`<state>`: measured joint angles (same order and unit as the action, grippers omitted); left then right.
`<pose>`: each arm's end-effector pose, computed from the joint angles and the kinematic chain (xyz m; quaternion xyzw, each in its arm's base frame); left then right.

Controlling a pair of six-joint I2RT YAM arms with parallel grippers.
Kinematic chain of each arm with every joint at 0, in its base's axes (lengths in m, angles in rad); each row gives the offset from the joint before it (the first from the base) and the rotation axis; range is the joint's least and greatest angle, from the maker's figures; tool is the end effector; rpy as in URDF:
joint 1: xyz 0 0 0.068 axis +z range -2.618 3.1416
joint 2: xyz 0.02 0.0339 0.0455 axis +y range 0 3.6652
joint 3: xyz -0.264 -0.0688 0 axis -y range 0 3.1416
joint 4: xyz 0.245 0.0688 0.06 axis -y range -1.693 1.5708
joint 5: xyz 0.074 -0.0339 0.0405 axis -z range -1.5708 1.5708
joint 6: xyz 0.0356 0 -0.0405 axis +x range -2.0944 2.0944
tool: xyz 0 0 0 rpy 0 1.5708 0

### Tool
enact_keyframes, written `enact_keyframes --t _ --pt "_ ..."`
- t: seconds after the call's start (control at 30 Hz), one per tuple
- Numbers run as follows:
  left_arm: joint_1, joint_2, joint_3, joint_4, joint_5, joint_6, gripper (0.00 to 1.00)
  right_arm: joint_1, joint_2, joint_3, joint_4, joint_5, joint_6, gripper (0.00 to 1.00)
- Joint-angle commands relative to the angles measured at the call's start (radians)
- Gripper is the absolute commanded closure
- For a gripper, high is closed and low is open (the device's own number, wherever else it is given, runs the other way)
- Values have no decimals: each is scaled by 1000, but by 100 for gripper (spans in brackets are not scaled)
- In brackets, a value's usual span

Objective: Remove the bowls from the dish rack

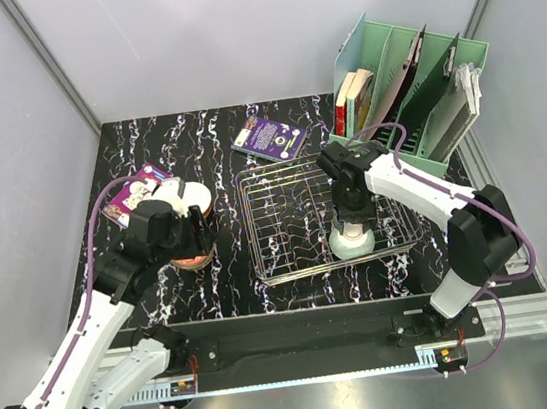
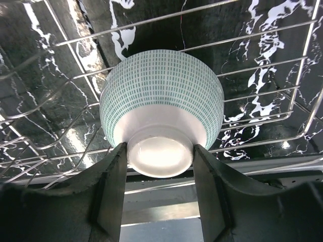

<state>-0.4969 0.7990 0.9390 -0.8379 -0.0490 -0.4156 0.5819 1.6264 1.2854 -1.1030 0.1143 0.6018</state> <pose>0.1363 -0.0719 0.3259 0.0265 0.9057 -0.1663 0.3891 0.2524 0.1612 0.2432 0.0135 0.9963 -0.0120 0.0843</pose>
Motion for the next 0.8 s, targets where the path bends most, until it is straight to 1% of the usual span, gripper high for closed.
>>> enact_keyframes --t 0.0,0.17,0.3,0.33,0.43,0.5,0.6,0.77 --pt "-3 -12 -9 23 0 8 46 7 -25 84 -43 59 -4 100" --pt "-3 2 -3 45 41 11 45 6 -14 120 -40 71 -2 100" --pt "-5 14 9 48 44 18 45 -2 0 149 -26 91 -4 100" --pt "-6 19 11 48 76 23 45 -10 1 152 -18 91 -5 100" --pt "-6 32 11 65 109 28 45 -33 9 150 21 82 -13 100" --pt "-6 43 11 97 135 23 44 -48 12 147 55 65 -14 100" --pt "-6 68 6 174 211 0 43 -88 6 146 87 35 -11 100" --pt "-8 144 30 272 302 -45 39 -143 -26 178 104 10 -19 100"
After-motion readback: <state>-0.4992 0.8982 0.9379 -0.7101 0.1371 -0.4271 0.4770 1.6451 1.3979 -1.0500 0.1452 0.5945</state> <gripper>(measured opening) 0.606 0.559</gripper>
